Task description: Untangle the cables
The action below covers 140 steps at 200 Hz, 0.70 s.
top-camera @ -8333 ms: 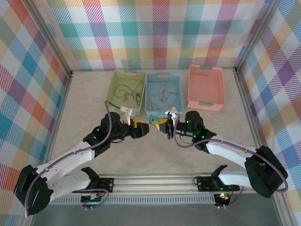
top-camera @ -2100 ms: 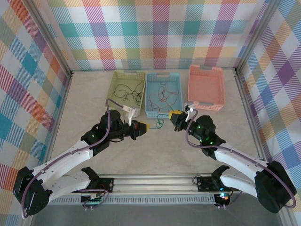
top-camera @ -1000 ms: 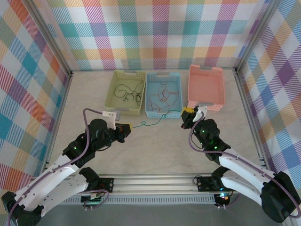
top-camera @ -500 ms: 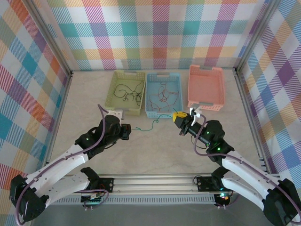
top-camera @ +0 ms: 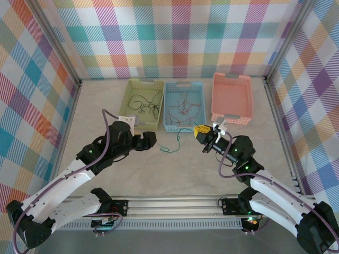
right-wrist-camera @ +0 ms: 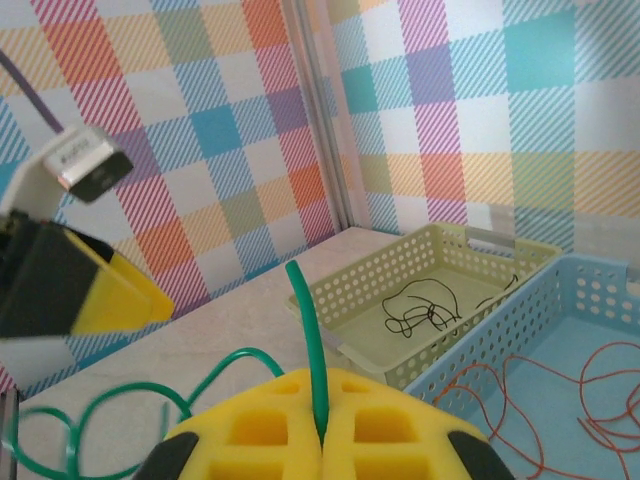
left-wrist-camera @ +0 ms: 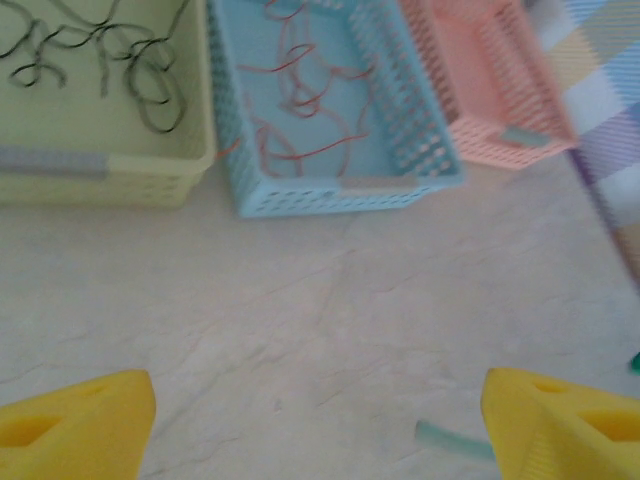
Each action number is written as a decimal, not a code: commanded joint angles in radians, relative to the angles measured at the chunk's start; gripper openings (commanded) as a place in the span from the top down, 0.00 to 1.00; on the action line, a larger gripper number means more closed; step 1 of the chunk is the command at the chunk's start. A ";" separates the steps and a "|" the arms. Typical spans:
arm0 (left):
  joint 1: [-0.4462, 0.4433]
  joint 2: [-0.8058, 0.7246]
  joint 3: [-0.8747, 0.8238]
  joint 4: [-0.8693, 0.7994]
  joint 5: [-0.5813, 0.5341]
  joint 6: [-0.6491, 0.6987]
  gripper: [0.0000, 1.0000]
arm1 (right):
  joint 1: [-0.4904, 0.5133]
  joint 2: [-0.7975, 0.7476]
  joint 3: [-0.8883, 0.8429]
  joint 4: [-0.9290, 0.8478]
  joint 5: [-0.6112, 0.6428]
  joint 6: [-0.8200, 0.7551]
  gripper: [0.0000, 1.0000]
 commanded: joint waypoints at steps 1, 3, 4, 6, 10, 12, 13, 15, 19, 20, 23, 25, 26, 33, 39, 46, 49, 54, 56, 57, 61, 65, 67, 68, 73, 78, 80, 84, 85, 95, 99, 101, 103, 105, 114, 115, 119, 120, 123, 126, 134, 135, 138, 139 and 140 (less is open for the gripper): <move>0.009 0.027 0.021 0.117 0.198 -0.053 0.17 | -0.006 -0.005 -0.027 0.085 -0.039 -0.053 1.00; 0.009 0.032 0.019 0.133 0.222 -0.060 0.17 | -0.006 -0.005 -0.029 0.088 -0.040 -0.055 1.00; 0.009 0.035 0.017 0.141 0.232 -0.064 0.17 | -0.006 -0.004 -0.030 0.089 -0.041 -0.055 1.00; 0.009 0.040 0.014 0.157 0.254 -0.072 0.17 | -0.006 -0.005 -0.031 0.090 -0.042 -0.056 1.00; 0.009 0.051 0.004 0.199 0.299 -0.086 0.18 | -0.006 -0.003 -0.032 0.096 -0.045 -0.058 1.00; 0.010 0.056 -0.002 0.227 0.321 -0.096 0.18 | -0.006 -0.003 -0.033 0.098 -0.046 -0.058 1.00; 0.009 0.060 -0.005 0.237 0.331 -0.100 0.18 | -0.006 -0.003 -0.034 0.099 -0.047 -0.058 1.00; 0.009 0.066 -0.010 0.257 0.353 -0.108 0.18 | -0.006 -0.003 -0.035 0.101 -0.048 -0.058 1.00; 0.008 0.080 -0.019 0.293 0.391 -0.122 0.19 | -0.006 -0.002 -0.035 0.105 -0.051 -0.058 1.00; 0.008 0.082 -0.022 0.302 0.401 -0.125 0.19 | -0.006 -0.001 -0.036 0.106 -0.051 -0.058 1.00; 0.007 0.092 -0.028 0.324 0.428 -0.133 0.19 | -0.006 0.000 -0.037 0.108 -0.053 -0.058 1.00; 0.008 0.100 -0.030 0.335 0.443 -0.139 0.19 | -0.006 0.001 -0.037 0.109 -0.054 -0.058 1.00; 0.007 0.103 -0.032 0.343 0.450 -0.142 0.19 | -0.006 0.002 -0.037 0.109 -0.056 -0.058 1.00; 0.005 0.126 -0.036 0.379 0.488 -0.153 0.19 | -0.006 0.006 -0.037 0.113 -0.061 -0.058 1.00; 0.003 0.144 -0.039 0.406 0.512 -0.162 0.19 | -0.006 0.012 -0.037 0.117 -0.066 -0.058 1.00; 0.000 0.167 -0.042 0.436 0.536 -0.174 0.18 | -0.006 0.017 -0.037 0.124 -0.074 -0.057 1.00; -0.003 0.176 -0.045 0.447 0.547 -0.178 0.18 | -0.006 0.020 -0.037 0.126 -0.077 -0.057 1.00; -0.008 0.194 -0.049 0.478 0.565 -0.192 0.18 | -0.006 0.024 -0.037 0.129 -0.082 -0.057 1.00; -0.011 0.201 -0.050 0.489 0.573 -0.197 0.18 | -0.006 0.025 -0.037 0.130 -0.083 -0.056 1.00; -0.013 0.205 -0.051 0.496 0.577 -0.200 0.18 | -0.006 0.025 -0.037 0.131 -0.084 -0.056 1.00; -0.020 0.218 -0.056 0.524 0.593 -0.208 0.18 | -0.006 0.028 -0.036 0.131 -0.086 -0.055 1.00; -0.027 0.231 -0.059 0.544 0.608 -0.216 0.19 | -0.006 0.031 -0.036 0.131 -0.086 -0.055 1.00; -0.032 0.239 -0.058 0.553 0.615 -0.218 0.18 | -0.006 0.031 -0.037 0.131 -0.086 -0.055 1.00; -0.034 0.241 -0.058 0.556 0.617 -0.219 0.18 | -0.006 0.031 -0.037 0.132 -0.086 -0.056 1.00; -0.044 0.255 -0.058 0.565 0.625 -0.219 0.19 | -0.006 0.032 -0.037 0.133 -0.086 -0.055 1.00; -0.053 0.264 -0.058 0.569 0.624 -0.217 0.19 | -0.005 0.032 -0.037 0.133 -0.085 -0.055 1.00; -0.056 0.266 -0.059 0.570 0.624 -0.216 0.19 | -0.005 0.032 -0.037 0.133 -0.085 -0.055 1.00; -0.062 0.271 -0.059 0.572 0.619 -0.217 0.19 | -0.004 0.033 -0.037 0.133 -0.086 -0.055 1.00; -0.063 0.271 -0.060 0.573 0.618 -0.215 0.19 | -0.004 0.032 -0.036 0.134 -0.086 -0.056 1.00; -0.070 0.278 -0.071 0.586 0.606 -0.227 0.20 | -0.004 0.032 -0.037 0.134 -0.087 -0.057 1.00; -0.072 0.278 -0.077 0.594 0.601 -0.237 0.20 | -0.004 0.034 -0.037 0.134 -0.087 -0.057 1.00; -0.072 0.280 -0.079 0.596 0.600 -0.243 0.20 | -0.004 0.034 -0.037 0.134 -0.086 -0.058 1.00; -0.073 0.282 -0.083 0.600 0.597 -0.251 0.20 | -0.004 0.035 -0.037 0.134 -0.086 -0.058 1.00; -0.073 0.284 -0.086 0.605 0.596 -0.257 0.21 | -0.004 0.034 -0.037 0.134 -0.086 -0.057 1.00; -0.076 0.298 -0.101 0.627 0.597 -0.292 0.21 | -0.005 0.036 -0.037 0.136 -0.086 -0.060 1.00; -0.076 0.301 -0.103 0.630 0.598 -0.295 0.21 | -0.005 0.036 -0.037 0.136 -0.086 -0.061 1.00; -0.079 0.308 -0.109 0.641 0.599 -0.312 0.21 | -0.004 0.036 -0.038 0.137 -0.086 -0.061 1.00; -0.079 0.311 -0.110 0.644 0.600 -0.316 0.21 | -0.004 0.037 -0.037 0.138 -0.086 -0.061 1.00; -0.082 0.319 -0.113 0.653 0.602 -0.327 0.21 | -0.004 0.036 -0.038 0.139 -0.086 -0.061 1.00; -0.084 0.326 -0.118 0.662 0.602 -0.339 0.22 | -0.004 0.037 -0.038 0.139 -0.084 -0.061 1.00; -0.090 0.340 -0.133 0.688 0.604 -0.371 0.22 | -0.004 0.037 -0.038 0.139 -0.084 -0.063 1.00; -0.091 0.341 -0.136 0.694 0.604 -0.376 0.22 | -0.004 0.037 -0.038 0.139 -0.084 -0.062 1.00; -0.093 0.345 -0.141 0.710 0.604 -0.388 0.22 | -0.005 0.038 -0.038 0.140 -0.084 -0.063 1.00; -0.094 0.348 -0.144 0.714 0.604 -0.393 0.22 | -0.005 0.038 -0.038 0.140 -0.083 -0.063 1.00; -0.094 0.349 -0.148 0.720 0.604 -0.397 0.22 | -0.004 0.038 -0.038 0.140 -0.083 -0.063 1.00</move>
